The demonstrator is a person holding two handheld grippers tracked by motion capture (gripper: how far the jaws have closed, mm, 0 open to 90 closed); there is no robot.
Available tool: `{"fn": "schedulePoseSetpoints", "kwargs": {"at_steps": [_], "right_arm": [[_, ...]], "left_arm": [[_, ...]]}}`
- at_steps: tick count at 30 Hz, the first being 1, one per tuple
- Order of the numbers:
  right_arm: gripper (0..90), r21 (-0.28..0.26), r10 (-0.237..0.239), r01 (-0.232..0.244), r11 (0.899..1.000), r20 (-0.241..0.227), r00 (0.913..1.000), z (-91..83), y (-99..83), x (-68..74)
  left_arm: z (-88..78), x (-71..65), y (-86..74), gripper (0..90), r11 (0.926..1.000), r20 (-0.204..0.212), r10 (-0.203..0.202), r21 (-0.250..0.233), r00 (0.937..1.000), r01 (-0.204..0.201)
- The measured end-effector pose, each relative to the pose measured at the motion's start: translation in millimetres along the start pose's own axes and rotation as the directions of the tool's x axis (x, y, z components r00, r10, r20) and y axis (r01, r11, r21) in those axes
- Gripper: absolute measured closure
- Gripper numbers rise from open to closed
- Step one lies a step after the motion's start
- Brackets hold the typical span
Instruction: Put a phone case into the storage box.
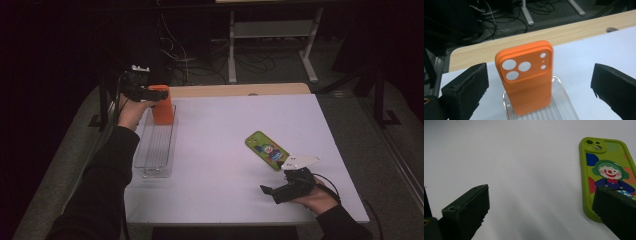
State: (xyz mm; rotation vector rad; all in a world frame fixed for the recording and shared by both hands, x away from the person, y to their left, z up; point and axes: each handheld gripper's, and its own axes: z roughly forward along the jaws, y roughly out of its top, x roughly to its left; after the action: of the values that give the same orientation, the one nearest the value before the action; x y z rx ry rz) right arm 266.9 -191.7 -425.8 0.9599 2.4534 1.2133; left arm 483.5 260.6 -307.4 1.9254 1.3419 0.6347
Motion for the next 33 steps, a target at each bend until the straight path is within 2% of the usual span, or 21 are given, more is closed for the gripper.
{"fn": "schedulePoseSetpoints", "kwargs": {"at_steps": [2,5,6,8,12,15,16,18,19,20,21,25,27,29,31,33], "right_arm": [[0.3,-0.001,0.009,-0.009,1.0,0.0,1.0,0.5,0.4,0.2],[0.3,0.003,0.02,-0.02,1.0,-0.002,0.9998,0.9,0.9,0.7],[0.3,0.003,0.01,-0.01,1.0,0.0,0.9999,1.1,1.0,0.4],[0.3,0.0,0.005,-0.005,1.0,0.002,1.0,1.7,2.7,0.0],[0.3,0.001,0.009,-0.009,1.0,-0.002,1.0,2.5,4.1,2.5],[0.3,-0.004,-0.004,0.004,1.0,0.001,1.0,3.0,6.2,3.7],[0.3,-0.01,0.003,-0.003,1.0,-0.002,1.0,3.2,7.3,4.3],[0.3,-0.01,-0.002,0.002,1.0,-0.007,1.0,4.3,7.1,5.6],[0.3,-0.004,-0.006,0.006,1.0,-0.01,0.9999,4.4,6.6,6.0],[0.3,-0.004,-0.011,0.011,1.0,-0.01,0.9999,4.5,6.1,6.4],[0.3,-0.005,-0.014,0.014,1.0,-0.011,0.9998,4.3,6.0,6.5],[0.3,-0.017,-0.018,0.017,1.0,-0.012,0.9998,1.9,7.1,6.8],[0.3,-0.02,-0.016,0.015,1.0,-0.012,0.9998,1.7,6.9,6.8],[0.3,-0.014,-0.016,0.016,1.0,-0.011,0.9998,2.1,6.1,6.7],[0.3,-0.008,-0.006,0.006,1.0,-0.012,0.9999,2.0,6.2,6.5],[0.3,-0.012,-0.01,0.01,1.0,-0.011,0.9999,2.1,6.4,6.3]], "left_arm": [[-6.5,-2.1,-1.5,1.0,0.9999,0.03,0.015,-0.005,0.9994,-0.015],[-15.9,-7.6,-5.2,1.0,0.9986,0.101,0.052,-0.013,0.9935,-0.051],[-19.3,-11.8,-7.2,1.0,0.9973,0.128,0.073,-0.016,0.9891,-0.071],[-24.2,-18.2,-9.7,1.0,0.9953,0.157,0.096,-0.016,0.9829,-0.095],[-35.9,-36.6,-15.6,1.0,0.9891,0.221,0.147,-0.039,0.964,-0.142],[-42.2,-53.6,-22.0,1.0,0.9829,0.269,0.184,-0.048,0.9455,-0.178],[-45.1,-59.8,-24.7,1.0,0.977,0.286,0.212,-0.04,0.9346,-0.209],[-48.2,-69.8,-29.3,1.0,0.971,0.306,0.238,-0.05,0.922,-0.234],[-50.2,-75.2,-32.1,1.0,0.9678,0.321,0.25,-0.054,0.9136,-0.246],[-51.8,-80.6,-35.3,1.0,0.9659,0.335,0.258,-0.065,0.9064,-0.251],[-53.0,-86.9,-39.1,1.0,0.9676,0.35,0.252,-0.069,0.9023,-0.243],[-52.4,-108.1,-53.9,1.0,0.9615,0.411,0.273,-0.09,0.8698,-0.26],[-50.2,-116.2,-59.6,1.0,0.9569,0.421,0.288,-0.093,0.8602,-0.275],[-47.6,-125.1,-67.7,1.0,0.9559,0.448,0.291,-0.097,0.8456,-0.277],[-45.2,-132.6,-75.5,1.0,0.9545,0.466,0.294,-0.098,0.8343,-0.281],[-43.0,-138.5,-82.3,1.0,0.949,0.473,0.309,-0.096,0.825,-0.3]]}}
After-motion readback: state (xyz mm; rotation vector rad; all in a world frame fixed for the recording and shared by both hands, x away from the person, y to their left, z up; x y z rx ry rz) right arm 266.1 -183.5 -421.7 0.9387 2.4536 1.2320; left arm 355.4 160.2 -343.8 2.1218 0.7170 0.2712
